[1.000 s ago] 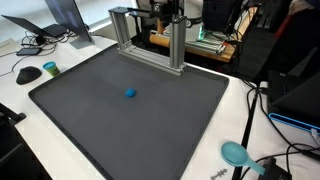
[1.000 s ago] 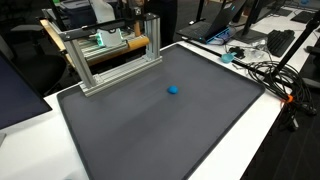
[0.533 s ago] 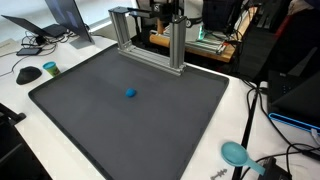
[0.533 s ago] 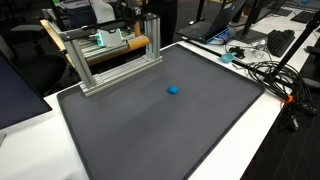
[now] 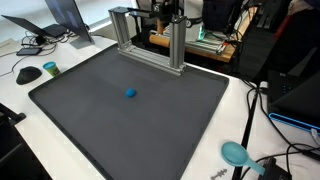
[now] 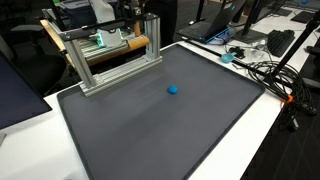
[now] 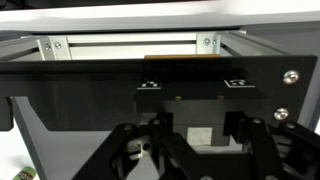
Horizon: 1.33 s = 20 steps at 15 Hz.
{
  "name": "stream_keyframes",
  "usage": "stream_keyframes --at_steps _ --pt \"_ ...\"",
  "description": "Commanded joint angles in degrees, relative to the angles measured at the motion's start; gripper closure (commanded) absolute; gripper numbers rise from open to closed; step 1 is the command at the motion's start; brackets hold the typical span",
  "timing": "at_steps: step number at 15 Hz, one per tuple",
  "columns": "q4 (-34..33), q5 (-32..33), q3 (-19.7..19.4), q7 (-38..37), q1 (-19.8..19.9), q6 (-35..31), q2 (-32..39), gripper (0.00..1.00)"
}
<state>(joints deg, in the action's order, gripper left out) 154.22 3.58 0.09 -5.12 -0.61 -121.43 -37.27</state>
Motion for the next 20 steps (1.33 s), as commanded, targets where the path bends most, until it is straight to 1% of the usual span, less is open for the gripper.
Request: stream_keyframes --at_steps 1,2,9,10,11,12,13,14,16,17,18,19,20 --pt "-0.29 -0.33 -0.05 1.80 0.50 -0.03 0.89 0.60" --pt "-0.40 -0.38 -0.04 1.92 0.44 0.13 1.00 0.66" --pt "-0.47 0.34 0.54 2.41 0.37 0.74 0.85 0.67" --pt "-0.39 0.19 0.39 3.03 0.16 0.64 0.76 0.64" --pt "-0.34 0.30 0.44 3.28 0.18 0.57 0.78 0.54" --pt "-0.37 0.30 0.41 3.59 0.15 0.61 0.88 0.51" --pt "-0.31 0.27 0.34 4.07 0.02 0.37 0.83 0.51" --pt "-0.33 0.39 0.42 4.34 0.01 0.31 0.84 0.45" --pt "-0.40 0.65 0.57 4.84 0.01 0.29 0.85 0.43" --pt "-0.46 0.81 0.64 5.12 -0.01 0.43 0.86 0.33" --pt "-0.49 0.90 0.67 5.31 -0.02 0.47 0.89 0.29" --pt "-0.42 1.12 0.76 5.58 -0.01 0.47 0.92 0.21" --pt "-0.42 1.24 0.80 5.84 -0.02 0.51 0.97 0.17"
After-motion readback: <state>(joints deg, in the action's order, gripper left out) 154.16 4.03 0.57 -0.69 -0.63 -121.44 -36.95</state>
